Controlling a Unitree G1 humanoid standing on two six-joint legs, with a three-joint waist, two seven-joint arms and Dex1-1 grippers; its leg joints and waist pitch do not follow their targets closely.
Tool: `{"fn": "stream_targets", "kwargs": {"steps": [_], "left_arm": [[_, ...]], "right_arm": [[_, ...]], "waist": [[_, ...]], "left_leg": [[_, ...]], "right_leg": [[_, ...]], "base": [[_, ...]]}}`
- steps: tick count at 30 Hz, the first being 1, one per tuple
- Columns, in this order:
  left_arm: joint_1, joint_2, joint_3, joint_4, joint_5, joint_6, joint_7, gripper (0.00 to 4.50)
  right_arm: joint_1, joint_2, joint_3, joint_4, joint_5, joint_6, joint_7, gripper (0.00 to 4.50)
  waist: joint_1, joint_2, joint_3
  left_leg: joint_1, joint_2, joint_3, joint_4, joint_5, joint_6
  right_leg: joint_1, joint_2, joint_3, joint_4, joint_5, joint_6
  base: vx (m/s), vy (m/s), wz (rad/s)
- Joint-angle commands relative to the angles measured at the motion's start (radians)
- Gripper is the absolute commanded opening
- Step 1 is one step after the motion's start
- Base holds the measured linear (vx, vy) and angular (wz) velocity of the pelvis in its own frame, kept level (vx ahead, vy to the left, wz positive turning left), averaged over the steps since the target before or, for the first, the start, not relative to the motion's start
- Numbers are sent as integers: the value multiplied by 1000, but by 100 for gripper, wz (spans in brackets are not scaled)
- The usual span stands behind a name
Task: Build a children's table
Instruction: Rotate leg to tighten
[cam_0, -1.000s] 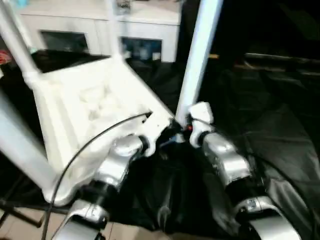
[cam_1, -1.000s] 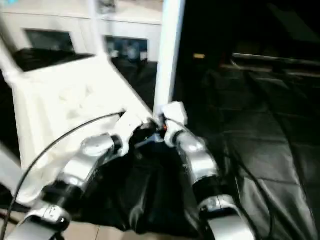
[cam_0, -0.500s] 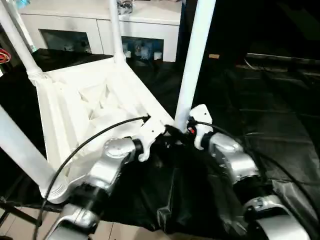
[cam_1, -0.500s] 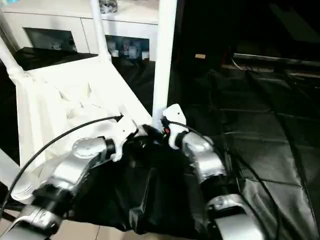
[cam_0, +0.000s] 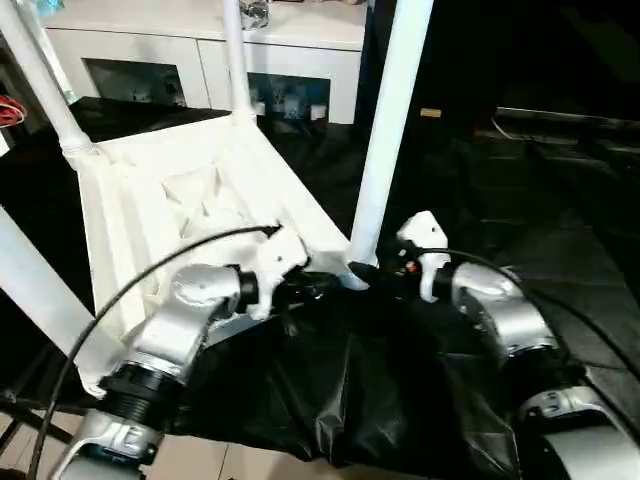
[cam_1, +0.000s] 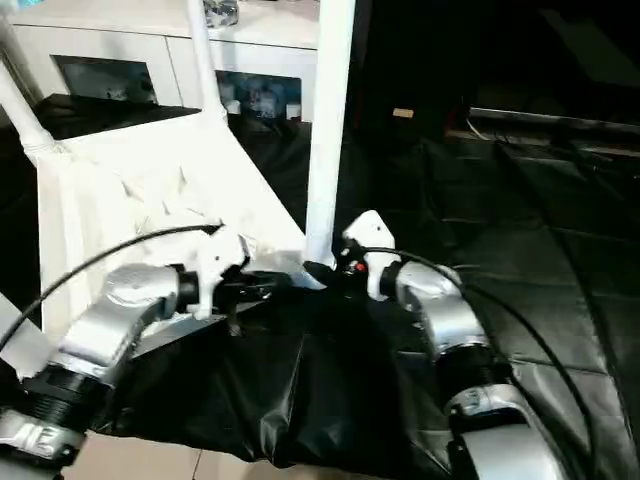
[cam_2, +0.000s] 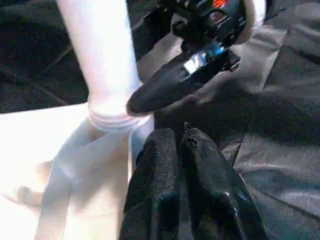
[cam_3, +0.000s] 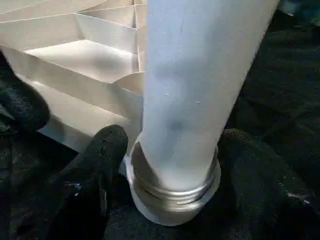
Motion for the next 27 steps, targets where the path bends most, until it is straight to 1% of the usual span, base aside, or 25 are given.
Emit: {"fn": "stream_targets", "kwargs": {"steps": [1,2,3,5,8,9,11,12,14,15,18,19,20,21,26,27], "left_arm": [[-25,5,0,27,28,22,49,71],[-32,3,1,39,39,23,67,91],[-40,2,3,51,47,21,83,91],[-55,3,4,77,69,14,113,111],[-63,5,-1,89,79,20,126,138],[-65,6,-6,92,85,26,132,138],[-65,2,-15,90,78,49,124,138],[-63,0,-20,82,69,66,114,138],[-56,-6,-31,70,50,86,86,138],[-53,-10,-32,71,41,87,77,138],[-56,-26,-22,82,28,92,85,138],[-57,-26,-22,84,29,90,85,138],[-65,-25,-29,108,43,73,89,138],[-67,-25,-31,114,47,69,90,138],[-99,-26,-48,183,93,30,126,138],[-111,-27,-48,205,99,22,142,138]], "right_arm": [[-8,-12,-3,-16,6,-9,17,336],[-8,-13,-2,-17,6,-11,16,336],[-7,-14,-1,-18,5,-11,16,336],[-4,-18,5,-21,7,-14,17,336],[-1,-19,7,-23,5,-17,19,336],[0,-19,7,-22,4,-19,19,336],[0,-17,5,-22,4,-18,18,336],[0,-17,4,-22,3,-18,18,336],[0,-16,3,-21,3,-18,16,336],[0,-16,3,-19,3,-19,13,336],[2,-17,3,-18,3,-21,10,336],[2,-17,3,-18,3,-21,10,336],[6,-18,5,-19,-1,-26,7,336],[6,-18,6,-20,-2,-26,6,336],[12,-16,9,-27,-4,-28,5,336],[13,-15,11,-30,-3,-27,6,336]], "waist": [[4,5,-69],[5,5,-69],[6,4,-69],[9,3,-69],[14,2,-71],[16,6,-70],[16,4,-70],[18,9,-70],[17,6,-70],[18,12,-70],[17,9,-70],[17,9,-70],[16,10,-70],[15,9,-69],[15,11,-69],[15,12,-70]], "left_leg": [[14,38,-16,-62,-187,52],[16,38,-16,-62,-191,52],[15,37,-17,-62,-194,50],[16,37,-17,-62,-199,46],[15,37,-17,-61,-190,45],[15,38,-18,-62,-192,45],[15,37,-17,-61,-194,44],[15,37,-18,-62,-192,42],[15,36,-17,-62,-196,41],[16,37,-18,-62,-203,39],[14,36,-18,-62,-208,38],[14,36,-18,-62,-210,39],[14,36,-19,-62,-211,40],[15,34,-18,-61,-218,41],[16,35,-19,-62,-222,40],[16,35,-20,-62,-221,39]], "right_leg": [[51,-57,44,-60,-144,-266],[51,-57,44,-60,-144,-265],[51,-57,44,-61,-149,-261],[52,-58,44,-63,-165,-256],[52,-60,45,-62,-158,-255],[51,-61,45,-62,-160,-256],[51,-60,44,-62,-160,-256],[51,-60,44,-61,-155,-258],[51,-60,44,-62,-158,-260],[50,-60,44,-64,-162,-261],[52,-59,44,-63,-151,-268],[53,-60,44,-64,-156,-265],[53,-60,43,-64,-159,-264],[51,-58,43,-67,-172,-258],[50,-57,43,-68,-174,-252],[52,-58,43,-66,-171,-251]], "base": [[0,0,0],[0,0,0],[0,0,0],[0,0,0],[0,0,0],[0,0,0],[0,0,0],[0,0,0],[0,0,0],[0,0,0],[0,0,0],[0,0,0],[0,0,0],[0,0,0],[0,0,0],[0,0,0]]}}
